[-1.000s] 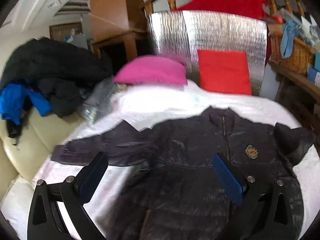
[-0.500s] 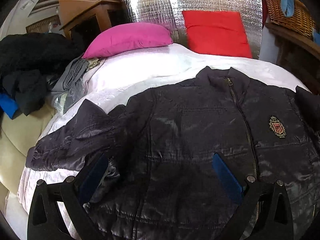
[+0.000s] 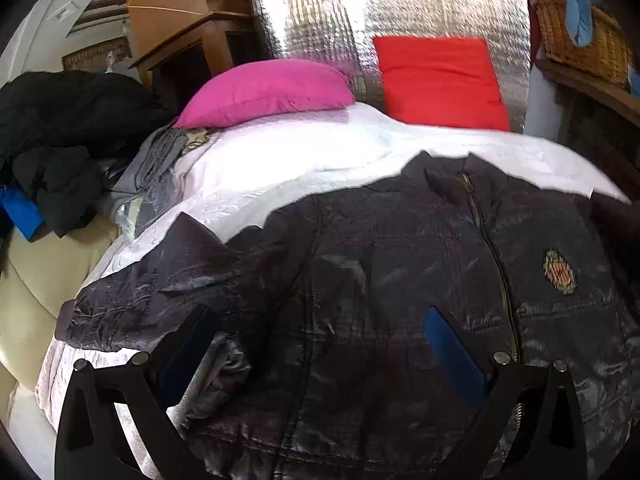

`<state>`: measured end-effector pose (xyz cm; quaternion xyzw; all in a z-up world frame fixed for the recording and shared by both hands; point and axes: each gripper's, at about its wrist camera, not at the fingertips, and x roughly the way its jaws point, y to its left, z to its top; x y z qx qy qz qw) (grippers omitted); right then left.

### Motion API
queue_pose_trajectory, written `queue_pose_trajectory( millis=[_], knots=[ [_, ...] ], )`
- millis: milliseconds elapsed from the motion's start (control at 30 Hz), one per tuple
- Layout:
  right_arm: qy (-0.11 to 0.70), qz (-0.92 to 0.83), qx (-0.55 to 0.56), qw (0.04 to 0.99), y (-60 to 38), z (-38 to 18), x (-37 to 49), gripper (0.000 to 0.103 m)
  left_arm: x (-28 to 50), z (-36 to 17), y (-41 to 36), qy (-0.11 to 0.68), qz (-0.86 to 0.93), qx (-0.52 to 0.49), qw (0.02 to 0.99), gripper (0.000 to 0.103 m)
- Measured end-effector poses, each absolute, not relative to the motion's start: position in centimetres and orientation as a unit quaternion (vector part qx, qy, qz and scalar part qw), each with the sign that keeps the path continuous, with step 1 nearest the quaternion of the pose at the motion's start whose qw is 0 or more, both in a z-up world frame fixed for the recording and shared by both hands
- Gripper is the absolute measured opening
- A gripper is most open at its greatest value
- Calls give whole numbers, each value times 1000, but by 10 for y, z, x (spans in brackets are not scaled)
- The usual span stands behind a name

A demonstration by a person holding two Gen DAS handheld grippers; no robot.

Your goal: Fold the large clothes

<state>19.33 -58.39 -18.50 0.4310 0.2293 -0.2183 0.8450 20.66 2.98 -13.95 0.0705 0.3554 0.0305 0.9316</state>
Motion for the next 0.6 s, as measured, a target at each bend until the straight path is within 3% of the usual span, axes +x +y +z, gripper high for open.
queue_pose_trajectory(
  millis=[167, 333, 467, 600],
  knots=[
    [161, -130, 399, 893, -506, -106, 164, 24, 196, -118, 58, 336, 37, 31, 941, 103],
    [158, -16, 368, 916, -396, -59, 154, 24, 185, -111, 87, 324, 59, 19, 944, 103],
    [184, 59, 373, 907, -314, -67, 170, 24, 183, -110, 114, 332, 71, -6, 941, 103],
    [251, 104, 375, 886, -244, -110, 205, 27, 183, -110, 134, 337, 79, -35, 938, 103]
  ],
)
